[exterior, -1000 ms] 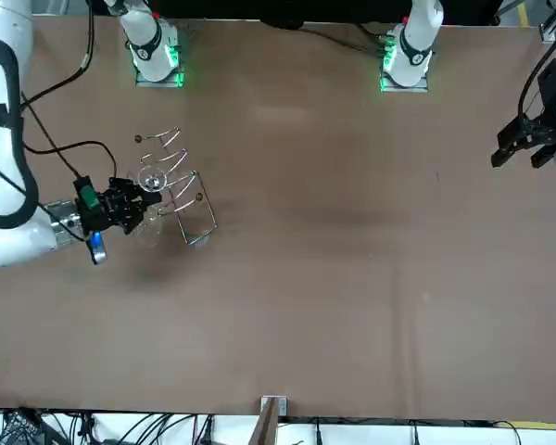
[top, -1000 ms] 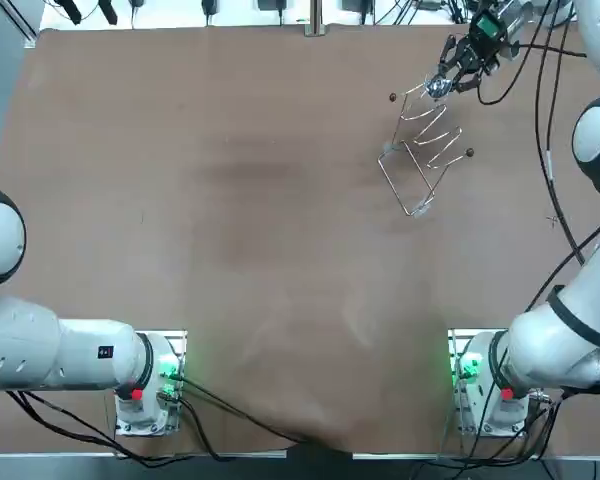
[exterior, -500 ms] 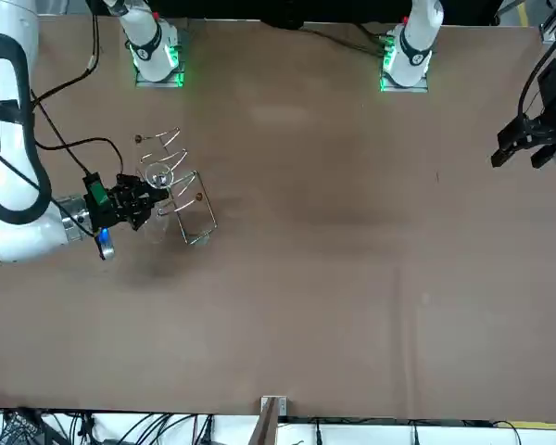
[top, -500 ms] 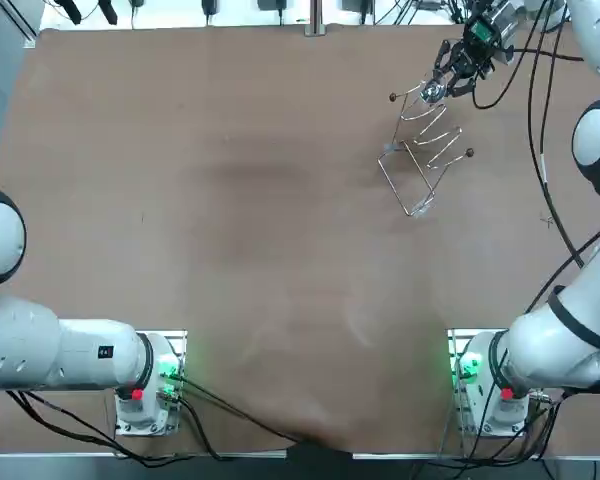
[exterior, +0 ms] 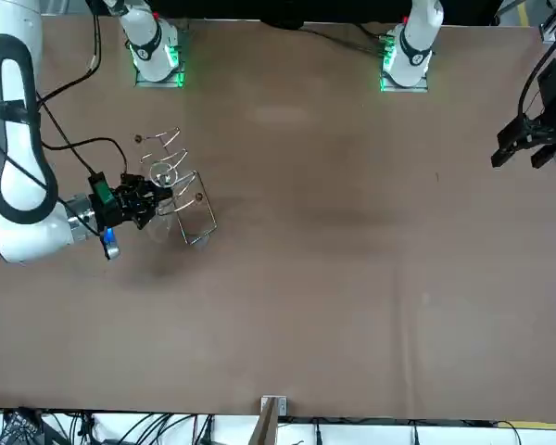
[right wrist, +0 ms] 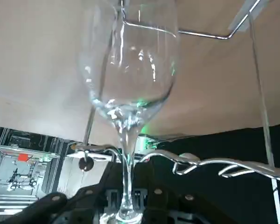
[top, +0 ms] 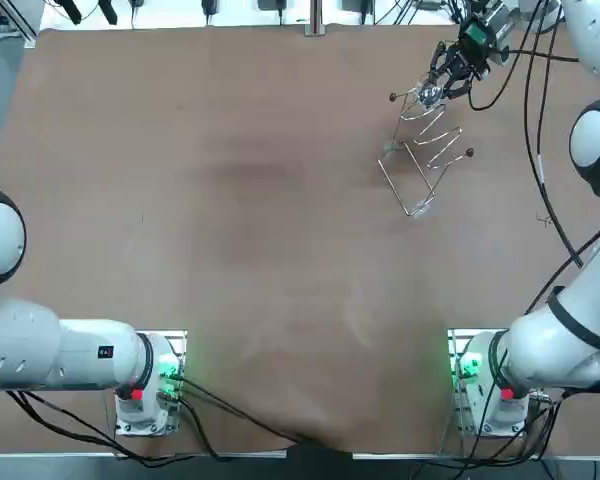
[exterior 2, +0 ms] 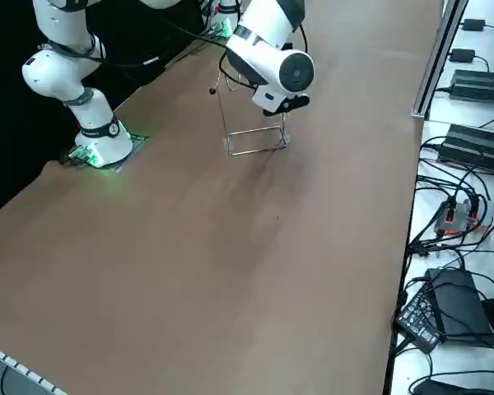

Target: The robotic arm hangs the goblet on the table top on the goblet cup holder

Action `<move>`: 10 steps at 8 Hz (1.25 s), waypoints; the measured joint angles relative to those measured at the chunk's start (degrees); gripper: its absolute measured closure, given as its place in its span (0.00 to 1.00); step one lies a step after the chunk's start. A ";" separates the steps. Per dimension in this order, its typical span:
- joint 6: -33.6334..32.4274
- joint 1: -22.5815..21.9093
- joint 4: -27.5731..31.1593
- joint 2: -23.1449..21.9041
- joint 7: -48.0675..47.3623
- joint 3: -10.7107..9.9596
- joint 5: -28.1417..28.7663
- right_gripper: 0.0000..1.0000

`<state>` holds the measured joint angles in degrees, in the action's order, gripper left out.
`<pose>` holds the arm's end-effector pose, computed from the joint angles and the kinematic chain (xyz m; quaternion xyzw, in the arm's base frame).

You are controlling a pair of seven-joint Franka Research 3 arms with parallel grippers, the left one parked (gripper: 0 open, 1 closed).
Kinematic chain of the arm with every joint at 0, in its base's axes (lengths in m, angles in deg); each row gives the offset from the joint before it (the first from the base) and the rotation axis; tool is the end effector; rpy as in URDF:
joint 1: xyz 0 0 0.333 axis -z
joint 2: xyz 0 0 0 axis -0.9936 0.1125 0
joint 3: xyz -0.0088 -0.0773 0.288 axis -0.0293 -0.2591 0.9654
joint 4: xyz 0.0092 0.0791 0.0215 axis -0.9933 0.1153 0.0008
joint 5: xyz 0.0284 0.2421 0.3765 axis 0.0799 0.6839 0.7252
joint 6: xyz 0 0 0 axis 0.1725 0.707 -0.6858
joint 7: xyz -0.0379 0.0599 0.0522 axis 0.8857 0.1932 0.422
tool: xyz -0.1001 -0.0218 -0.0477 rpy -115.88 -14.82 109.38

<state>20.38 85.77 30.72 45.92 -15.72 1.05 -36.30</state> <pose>0.6639 0.0783 0.2915 -0.7735 0.3690 0.4323 0.2806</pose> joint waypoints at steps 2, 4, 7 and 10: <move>1.05 -0.56 0.02 -0.01 0.01 0.01 -0.05 0.67; 1.36 -0.73 -0.23 -0.29 0.09 0.00 -0.06 0.46; 1.33 -0.74 -7.06 -1.43 1.01 0.00 -6.95 0.01; -1.69 -0.78 -17.12 -4.85 14.13 0.07 -23.07 0.00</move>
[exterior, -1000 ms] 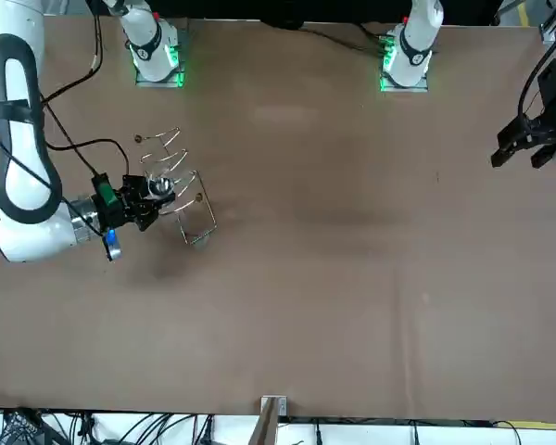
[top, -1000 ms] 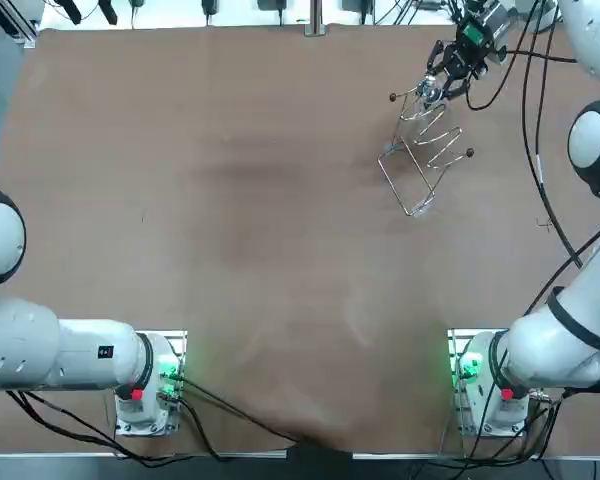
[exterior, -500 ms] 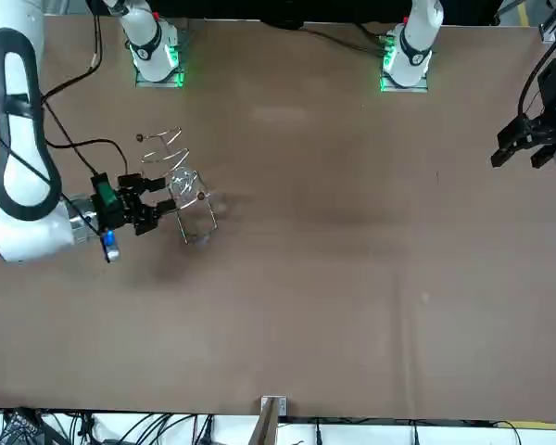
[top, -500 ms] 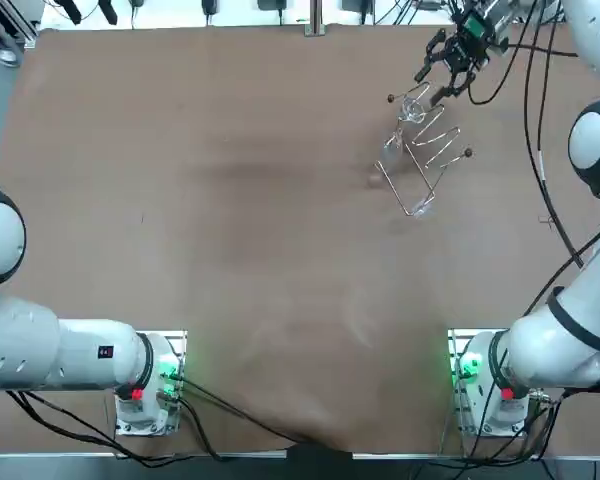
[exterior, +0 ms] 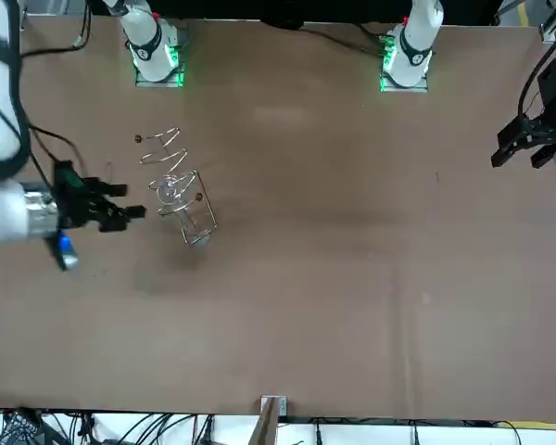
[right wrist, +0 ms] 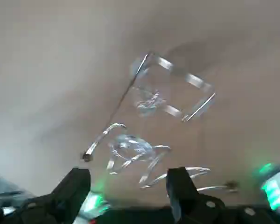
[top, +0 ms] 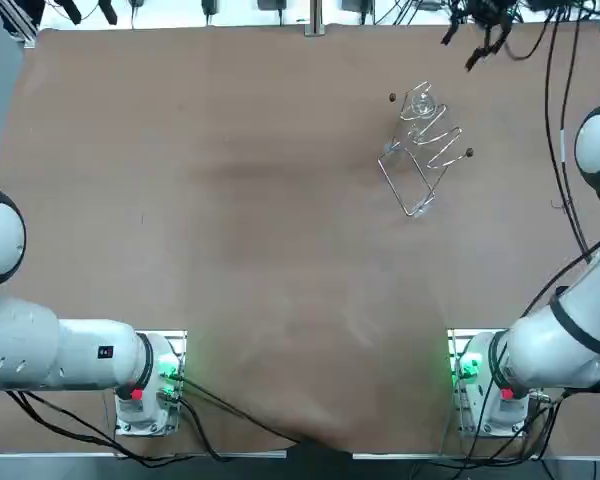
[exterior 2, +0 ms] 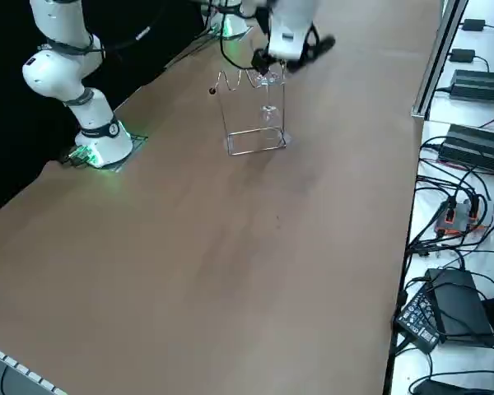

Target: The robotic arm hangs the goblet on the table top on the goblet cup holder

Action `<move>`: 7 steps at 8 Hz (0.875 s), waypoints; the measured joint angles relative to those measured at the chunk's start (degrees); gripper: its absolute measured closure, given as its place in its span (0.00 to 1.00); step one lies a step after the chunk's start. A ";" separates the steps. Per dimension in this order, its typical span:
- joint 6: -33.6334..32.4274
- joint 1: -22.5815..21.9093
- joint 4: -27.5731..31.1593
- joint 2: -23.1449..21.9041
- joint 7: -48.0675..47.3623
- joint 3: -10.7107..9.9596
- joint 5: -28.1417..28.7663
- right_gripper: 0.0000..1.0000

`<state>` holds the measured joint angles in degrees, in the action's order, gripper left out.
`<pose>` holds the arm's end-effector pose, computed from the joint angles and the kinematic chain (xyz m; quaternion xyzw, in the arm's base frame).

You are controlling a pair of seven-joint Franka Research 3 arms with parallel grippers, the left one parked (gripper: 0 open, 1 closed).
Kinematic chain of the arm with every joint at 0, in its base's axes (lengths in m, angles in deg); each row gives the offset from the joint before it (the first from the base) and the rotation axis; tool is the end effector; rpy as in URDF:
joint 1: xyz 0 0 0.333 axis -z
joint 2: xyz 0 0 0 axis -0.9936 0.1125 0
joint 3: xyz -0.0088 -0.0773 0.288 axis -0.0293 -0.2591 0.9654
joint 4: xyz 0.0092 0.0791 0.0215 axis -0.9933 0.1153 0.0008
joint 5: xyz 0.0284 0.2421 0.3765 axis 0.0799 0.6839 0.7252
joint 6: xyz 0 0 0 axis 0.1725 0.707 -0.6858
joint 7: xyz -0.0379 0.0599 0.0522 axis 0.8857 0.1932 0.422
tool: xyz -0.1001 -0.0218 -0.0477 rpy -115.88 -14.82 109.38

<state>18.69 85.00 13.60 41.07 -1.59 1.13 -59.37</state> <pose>0.6990 0.0471 0.4604 -0.9357 0.2135 0.2152 0.1807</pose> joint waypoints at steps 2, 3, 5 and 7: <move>0.00 0.07 -1.52 -5.04 11.96 -0.22 -10.19 0.00; 0.17 0.01 -1.40 -7.61 15.98 -0.19 -15.41 0.00; 1.99 -0.70 1.37 -12.53 20.54 0.07 -21.93 0.00; 3.51 -1.66 5.36 -16.40 21.24 0.16 -24.19 0.00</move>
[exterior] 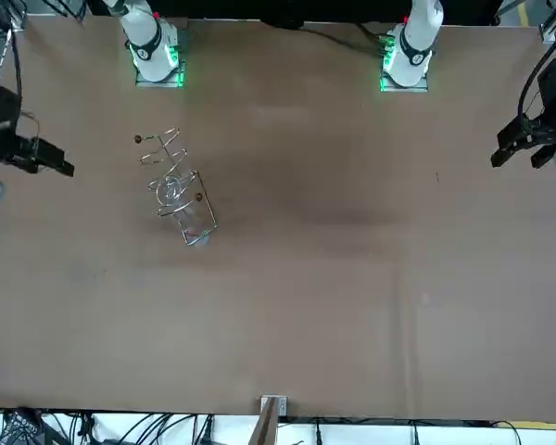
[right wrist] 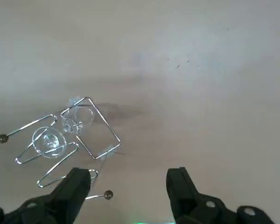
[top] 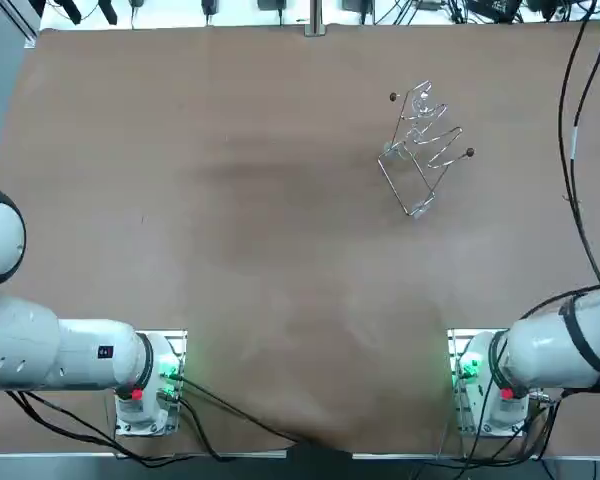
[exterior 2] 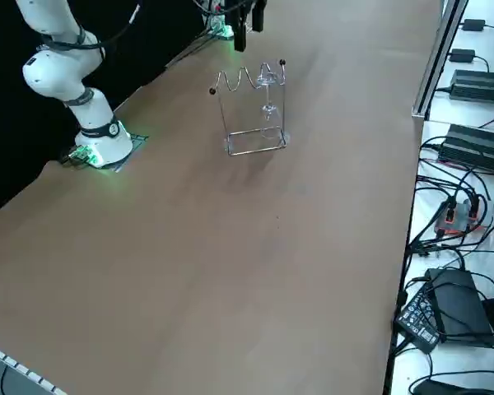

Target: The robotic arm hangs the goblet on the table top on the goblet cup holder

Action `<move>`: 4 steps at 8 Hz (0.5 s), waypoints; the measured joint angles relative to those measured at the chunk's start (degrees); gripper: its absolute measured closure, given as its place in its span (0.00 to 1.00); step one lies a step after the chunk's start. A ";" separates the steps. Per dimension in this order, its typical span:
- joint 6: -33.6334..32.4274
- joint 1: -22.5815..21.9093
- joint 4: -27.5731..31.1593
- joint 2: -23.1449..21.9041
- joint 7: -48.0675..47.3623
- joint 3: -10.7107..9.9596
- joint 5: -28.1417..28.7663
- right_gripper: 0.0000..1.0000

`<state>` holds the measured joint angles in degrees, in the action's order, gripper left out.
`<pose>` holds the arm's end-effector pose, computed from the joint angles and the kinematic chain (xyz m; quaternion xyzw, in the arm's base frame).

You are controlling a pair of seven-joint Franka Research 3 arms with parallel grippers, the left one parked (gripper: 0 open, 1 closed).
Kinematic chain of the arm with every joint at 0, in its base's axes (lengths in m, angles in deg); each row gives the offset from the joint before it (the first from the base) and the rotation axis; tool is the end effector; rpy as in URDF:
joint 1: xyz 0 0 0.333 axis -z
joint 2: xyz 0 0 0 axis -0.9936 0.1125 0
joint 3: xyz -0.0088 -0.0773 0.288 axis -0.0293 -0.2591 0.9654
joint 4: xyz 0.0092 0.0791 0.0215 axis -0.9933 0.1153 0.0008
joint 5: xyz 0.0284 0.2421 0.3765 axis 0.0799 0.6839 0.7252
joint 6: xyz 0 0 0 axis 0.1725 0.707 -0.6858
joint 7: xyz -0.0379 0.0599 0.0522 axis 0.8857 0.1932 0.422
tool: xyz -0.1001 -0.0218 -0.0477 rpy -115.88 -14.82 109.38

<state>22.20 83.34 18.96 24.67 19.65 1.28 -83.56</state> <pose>0.6436 0.0165 0.5969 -0.9983 0.0294 0.0489 0.0099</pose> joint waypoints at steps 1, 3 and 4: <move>0.78 -0.10 2.35 -1.95 0.17 0.01 -1.21 0.00; 3.65 -0.13 8.22 -6.57 0.23 0.01 -2.40 0.00; 3.93 -0.13 10.32 -8.64 0.25 0.01 -2.47 0.00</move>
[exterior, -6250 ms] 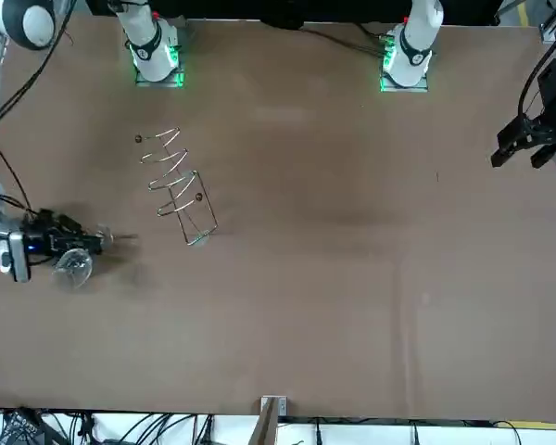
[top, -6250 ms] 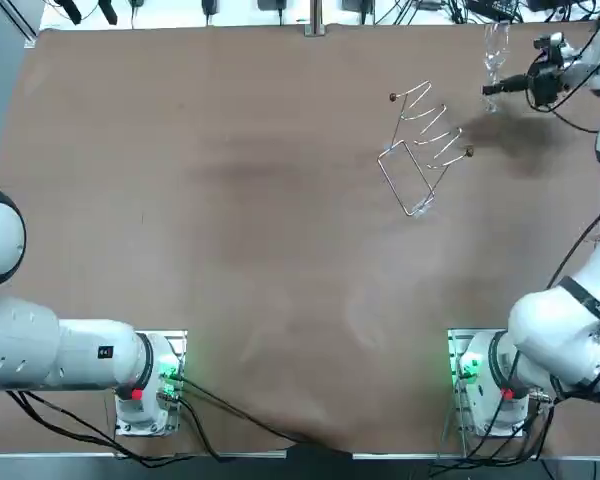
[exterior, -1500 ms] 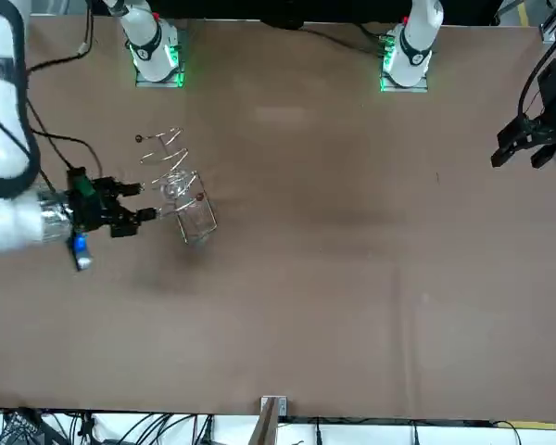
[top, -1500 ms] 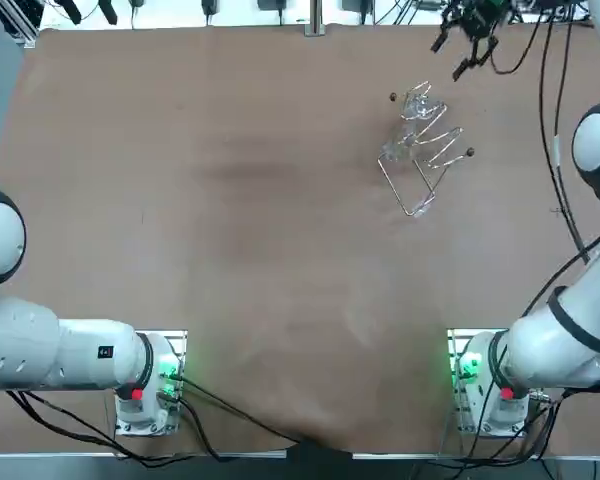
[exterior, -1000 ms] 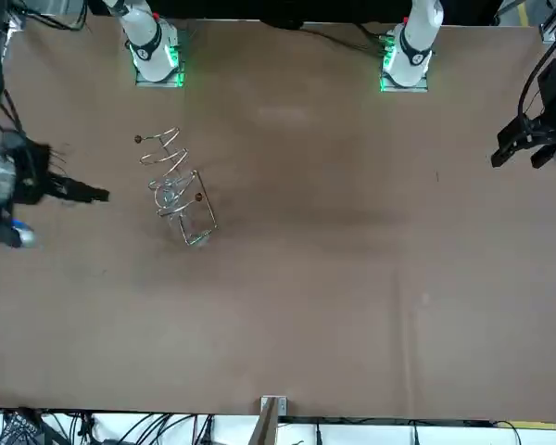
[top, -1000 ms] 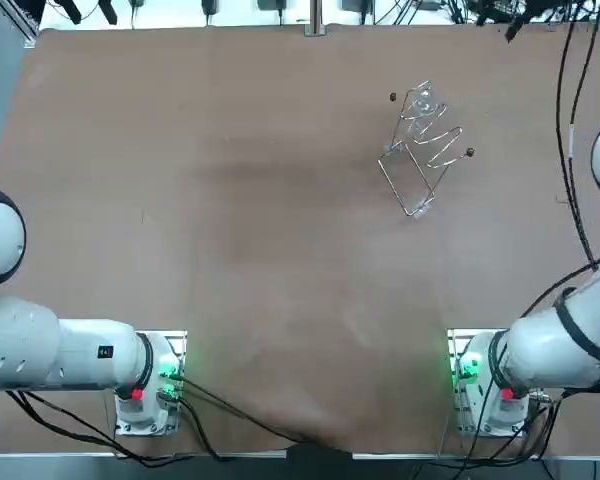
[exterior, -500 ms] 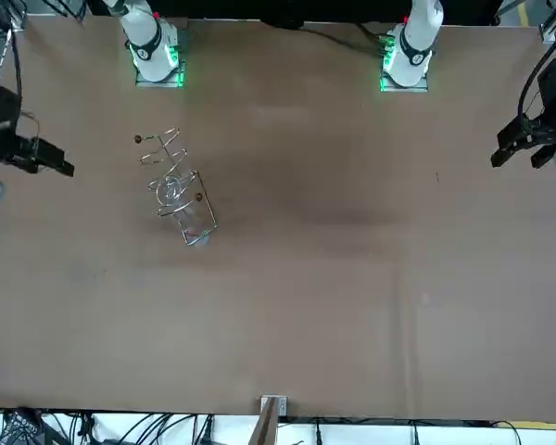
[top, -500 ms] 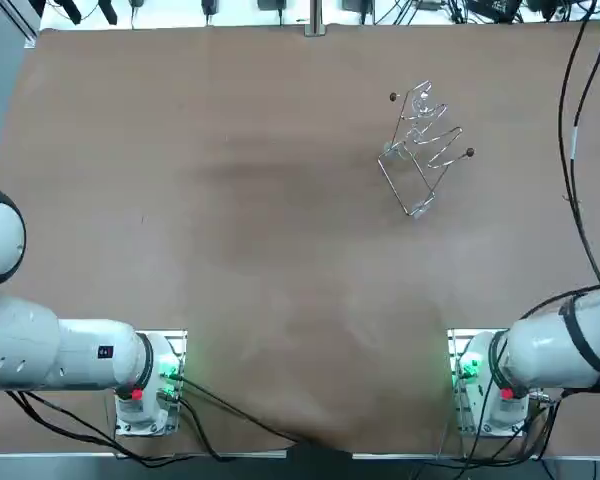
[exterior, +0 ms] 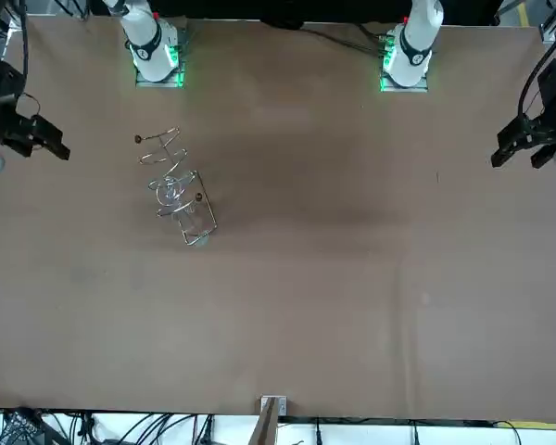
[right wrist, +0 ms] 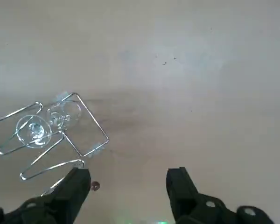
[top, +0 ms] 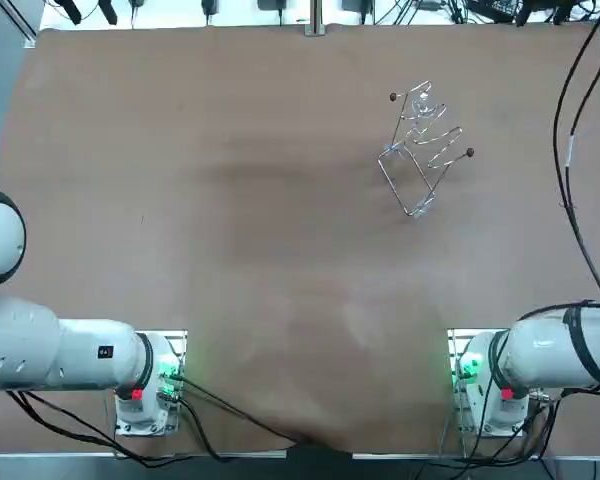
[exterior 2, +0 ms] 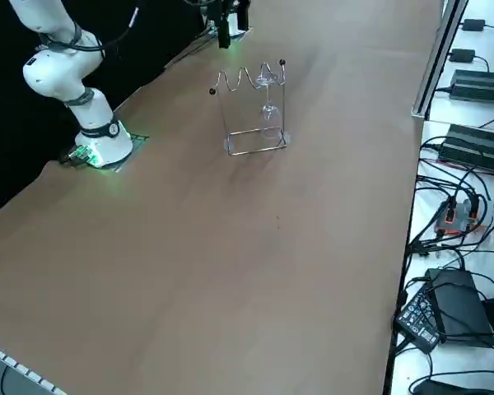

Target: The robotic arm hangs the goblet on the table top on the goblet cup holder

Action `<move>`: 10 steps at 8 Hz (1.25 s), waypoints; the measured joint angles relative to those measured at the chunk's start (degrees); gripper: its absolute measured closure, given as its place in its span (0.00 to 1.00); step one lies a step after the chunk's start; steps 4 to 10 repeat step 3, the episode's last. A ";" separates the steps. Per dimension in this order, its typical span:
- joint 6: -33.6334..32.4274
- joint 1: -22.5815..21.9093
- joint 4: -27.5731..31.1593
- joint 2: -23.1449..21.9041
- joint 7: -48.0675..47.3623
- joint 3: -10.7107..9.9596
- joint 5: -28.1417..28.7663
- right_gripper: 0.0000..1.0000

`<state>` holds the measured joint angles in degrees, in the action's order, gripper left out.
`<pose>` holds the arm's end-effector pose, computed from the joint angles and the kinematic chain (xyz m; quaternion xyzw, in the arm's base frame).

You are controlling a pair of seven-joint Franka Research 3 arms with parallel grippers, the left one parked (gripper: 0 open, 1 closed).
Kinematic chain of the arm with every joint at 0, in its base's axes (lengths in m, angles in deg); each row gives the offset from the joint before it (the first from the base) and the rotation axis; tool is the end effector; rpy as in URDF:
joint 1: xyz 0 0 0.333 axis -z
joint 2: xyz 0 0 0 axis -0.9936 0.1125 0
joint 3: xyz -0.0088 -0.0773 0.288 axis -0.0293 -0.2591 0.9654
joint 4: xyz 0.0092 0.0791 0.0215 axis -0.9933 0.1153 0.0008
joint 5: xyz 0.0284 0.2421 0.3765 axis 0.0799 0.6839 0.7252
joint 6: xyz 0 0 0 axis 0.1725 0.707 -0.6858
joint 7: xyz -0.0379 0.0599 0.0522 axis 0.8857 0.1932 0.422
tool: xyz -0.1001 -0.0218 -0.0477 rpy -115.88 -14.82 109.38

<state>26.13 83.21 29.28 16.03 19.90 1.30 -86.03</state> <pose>0.6076 0.0129 0.6036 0.9992 -0.0275 -0.0281 0.0119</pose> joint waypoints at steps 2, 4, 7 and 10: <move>0.08 0.00 2.35 -3.11 0.05 -0.19 -0.07 0.00; 0.08 0.02 2.99 -3.98 0.10 -0.41 -0.08 0.00; 0.08 0.02 2.99 -3.98 0.10 -0.41 -0.08 0.00; 0.08 0.02 2.99 -3.98 0.10 -0.41 -0.08 0.00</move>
